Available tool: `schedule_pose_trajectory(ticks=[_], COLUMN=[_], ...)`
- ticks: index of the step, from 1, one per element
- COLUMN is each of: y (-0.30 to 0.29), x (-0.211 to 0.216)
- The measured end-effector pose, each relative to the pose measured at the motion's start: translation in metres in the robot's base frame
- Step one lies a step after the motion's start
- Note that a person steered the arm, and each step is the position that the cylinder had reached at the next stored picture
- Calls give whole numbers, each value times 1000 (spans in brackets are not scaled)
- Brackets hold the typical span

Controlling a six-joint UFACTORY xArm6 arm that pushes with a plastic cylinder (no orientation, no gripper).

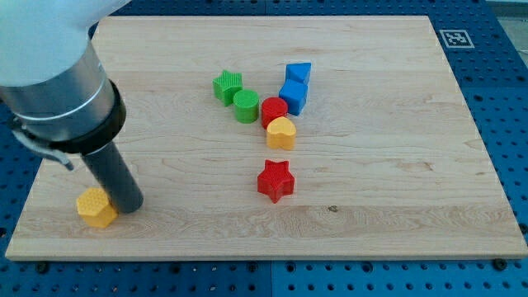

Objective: Push the yellow heart near to the yellow hexagon

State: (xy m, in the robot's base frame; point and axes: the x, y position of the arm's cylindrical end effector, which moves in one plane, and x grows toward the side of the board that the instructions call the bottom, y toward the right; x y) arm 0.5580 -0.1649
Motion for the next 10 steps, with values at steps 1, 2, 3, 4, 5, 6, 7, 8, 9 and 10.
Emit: schedule_pose_trajectory(ticks=[1,2,3,4,5,6,7,8,9,10], y=[42,80,81,118,172,192,198,234,259,258], x=[-45,-74,-74,-74,-70,-54,-54,-58,-76,-105])
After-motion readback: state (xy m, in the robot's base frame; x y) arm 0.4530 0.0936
